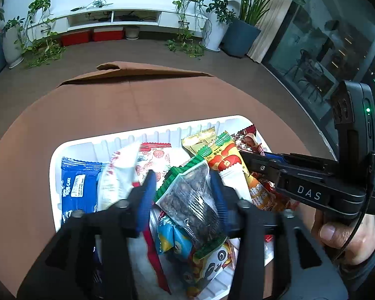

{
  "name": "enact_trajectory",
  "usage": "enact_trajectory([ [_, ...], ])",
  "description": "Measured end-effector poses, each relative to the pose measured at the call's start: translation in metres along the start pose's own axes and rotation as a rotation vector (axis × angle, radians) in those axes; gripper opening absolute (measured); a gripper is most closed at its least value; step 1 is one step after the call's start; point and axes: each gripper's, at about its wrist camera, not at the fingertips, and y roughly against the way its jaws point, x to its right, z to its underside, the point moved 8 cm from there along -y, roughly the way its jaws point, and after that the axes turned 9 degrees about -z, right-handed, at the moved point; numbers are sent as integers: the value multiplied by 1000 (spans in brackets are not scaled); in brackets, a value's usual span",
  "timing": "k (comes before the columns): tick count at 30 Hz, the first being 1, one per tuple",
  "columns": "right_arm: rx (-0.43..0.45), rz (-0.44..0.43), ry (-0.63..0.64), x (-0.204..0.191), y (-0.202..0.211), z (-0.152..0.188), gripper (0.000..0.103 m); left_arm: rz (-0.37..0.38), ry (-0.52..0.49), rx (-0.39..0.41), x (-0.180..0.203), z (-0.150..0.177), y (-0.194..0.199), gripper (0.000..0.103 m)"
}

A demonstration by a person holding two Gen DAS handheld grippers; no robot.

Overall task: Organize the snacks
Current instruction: 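Carry the nut bag and wafer bar into the white tray with both grippers, then open both grippers and lift them away from the tray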

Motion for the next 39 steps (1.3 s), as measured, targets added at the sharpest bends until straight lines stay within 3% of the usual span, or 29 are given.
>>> enact_trajectory([
  [5, 11, 3, 6, -1, 4, -1, 29, -6, -14, 14, 4, -2, 3, 62],
  [14, 56, -3, 9, -6, 22, -5, 38, -6, -4, 46, 1, 0, 23, 69],
  [19, 99, 11, 23, -11, 38, -7, 52, -12, -11, 79, 8, 1, 42, 73],
  [23, 141, 33, 28, -15, 57, -6, 68, -40, -22, 121, 11, 4, 63, 87],
  [24, 157, 38, 28, -17, 65, -6, 72, -58, -24, 138, 12, 5, 71, 95],
  [26, 194, 54, 32, -20, 81, -3, 79, -104, -34, 199, 13, 6, 93, 103],
  [30, 295, 96, 85, -37, 121, 2, 89, -161, -62, 314, 20, 11, 138, 103],
  [32, 359, 116, 120, -47, 143, 5, 91, -245, -94, 365, 26, 18, 163, 103],
  [34, 443, 153, 168, -61, 170, 7, 100, -328, -102, 412, 29, 24, 185, 103],
  [39, 723, 215, 340, -112, 248, 31, 103, -634, -40, 523, 30, 57, 250, 103],
])
